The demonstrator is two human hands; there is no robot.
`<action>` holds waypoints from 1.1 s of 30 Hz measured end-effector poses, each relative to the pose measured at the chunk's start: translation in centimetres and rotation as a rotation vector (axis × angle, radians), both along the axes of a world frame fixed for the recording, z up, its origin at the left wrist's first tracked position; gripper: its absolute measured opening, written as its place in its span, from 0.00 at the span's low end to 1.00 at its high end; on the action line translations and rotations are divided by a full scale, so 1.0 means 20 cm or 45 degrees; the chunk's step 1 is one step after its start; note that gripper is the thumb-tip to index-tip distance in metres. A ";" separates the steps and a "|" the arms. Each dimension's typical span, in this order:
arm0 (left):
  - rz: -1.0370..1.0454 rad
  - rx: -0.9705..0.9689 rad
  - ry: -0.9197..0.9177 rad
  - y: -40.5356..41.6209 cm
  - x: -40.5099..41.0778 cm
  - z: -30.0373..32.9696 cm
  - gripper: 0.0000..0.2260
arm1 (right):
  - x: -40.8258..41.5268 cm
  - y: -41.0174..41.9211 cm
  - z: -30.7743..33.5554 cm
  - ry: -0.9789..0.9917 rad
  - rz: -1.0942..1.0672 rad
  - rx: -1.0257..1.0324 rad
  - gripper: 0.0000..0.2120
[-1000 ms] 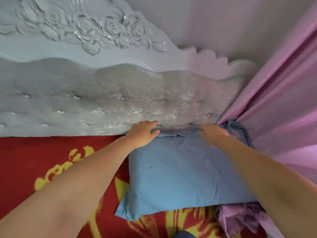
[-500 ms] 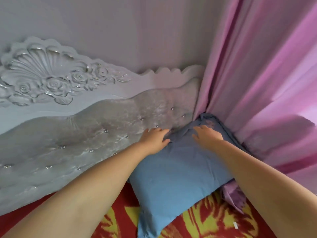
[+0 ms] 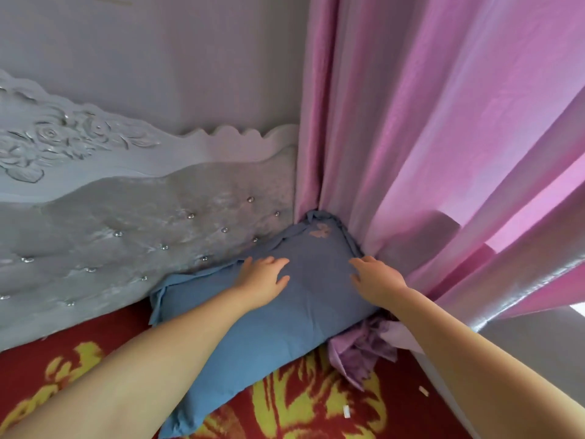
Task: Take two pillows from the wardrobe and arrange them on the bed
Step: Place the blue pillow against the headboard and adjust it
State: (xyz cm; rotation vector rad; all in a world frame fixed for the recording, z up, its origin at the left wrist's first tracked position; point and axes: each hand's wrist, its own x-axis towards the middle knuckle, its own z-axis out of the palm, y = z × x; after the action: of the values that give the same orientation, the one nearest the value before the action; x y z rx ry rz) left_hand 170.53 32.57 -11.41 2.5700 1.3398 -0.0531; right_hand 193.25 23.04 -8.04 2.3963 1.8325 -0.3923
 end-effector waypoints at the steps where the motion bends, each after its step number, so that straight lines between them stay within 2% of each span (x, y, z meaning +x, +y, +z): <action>1: 0.009 0.019 -0.004 -0.02 -0.01 0.01 0.21 | 0.02 0.01 0.01 -0.008 0.017 -0.012 0.18; 5: 0.195 0.051 -0.065 0.00 -0.19 0.04 0.21 | -0.13 0.13 0.02 -0.012 0.149 -0.012 0.19; 11: 0.384 0.039 -0.033 0.00 -0.84 0.01 0.21 | -0.82 0.29 -0.11 0.049 0.330 -0.055 0.19; 16: 0.431 0.000 -0.066 0.01 -1.38 -0.07 0.21 | -1.38 0.34 -0.17 0.050 0.279 -0.046 0.19; 20: 0.348 -0.030 -0.063 0.02 -1.60 -0.10 0.20 | -1.69 0.32 -0.18 0.042 0.247 -0.076 0.18; 24: 0.146 -0.072 0.012 0.04 -1.52 -0.09 0.19 | -1.75 0.21 -0.13 0.076 0.125 0.011 0.18; 29: -0.237 -0.120 0.135 -0.07 -1.13 -0.06 0.21 | -1.52 -0.12 -0.09 0.063 -0.199 0.059 0.19; 33: -0.434 -0.119 0.103 -0.26 -0.86 -0.03 0.21 | -1.36 -0.42 -0.09 0.011 -0.418 0.039 0.18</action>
State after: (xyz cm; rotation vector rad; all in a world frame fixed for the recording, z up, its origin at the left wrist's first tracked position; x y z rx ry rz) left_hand 153.35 27.42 -11.97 2.7098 0.8853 -0.2751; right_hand 166.13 14.74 -9.78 2.7242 1.4555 -0.4029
